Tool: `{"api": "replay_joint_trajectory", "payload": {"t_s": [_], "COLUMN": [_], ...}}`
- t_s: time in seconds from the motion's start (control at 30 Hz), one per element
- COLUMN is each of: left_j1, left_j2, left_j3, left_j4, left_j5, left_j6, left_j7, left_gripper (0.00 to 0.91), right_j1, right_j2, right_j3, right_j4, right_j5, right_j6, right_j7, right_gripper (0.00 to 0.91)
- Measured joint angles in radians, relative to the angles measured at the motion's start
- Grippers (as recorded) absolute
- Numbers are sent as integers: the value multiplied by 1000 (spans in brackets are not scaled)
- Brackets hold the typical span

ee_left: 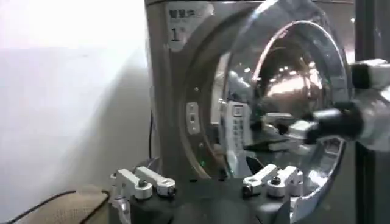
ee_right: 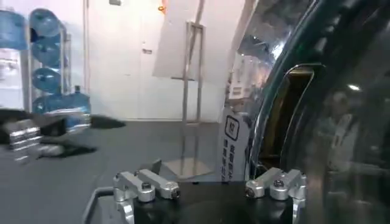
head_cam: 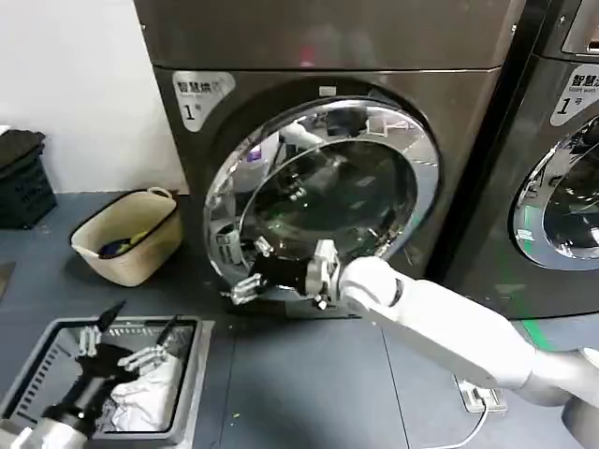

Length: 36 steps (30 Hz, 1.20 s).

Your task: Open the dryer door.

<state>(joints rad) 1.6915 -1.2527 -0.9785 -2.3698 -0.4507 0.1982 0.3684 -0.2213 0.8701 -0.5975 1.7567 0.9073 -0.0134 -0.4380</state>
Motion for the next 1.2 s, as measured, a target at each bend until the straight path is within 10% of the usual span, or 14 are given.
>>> {"api": "replay_joint_trajectory", "payload": {"t_s": [1.2], "left_j1": [-485], "left_j2": [444], "left_j3": [234], "left_j4": [425], "left_j5": [-296], "left_j6": [11], "left_j7": [180], "left_gripper": [907], "right_j1": [-235], "right_j2": [-291], "right_j3": [188], "right_j4": [204], "right_j5": [-75], "right_j6": [151], "right_j7": [-286], "right_gripper": [907]}}
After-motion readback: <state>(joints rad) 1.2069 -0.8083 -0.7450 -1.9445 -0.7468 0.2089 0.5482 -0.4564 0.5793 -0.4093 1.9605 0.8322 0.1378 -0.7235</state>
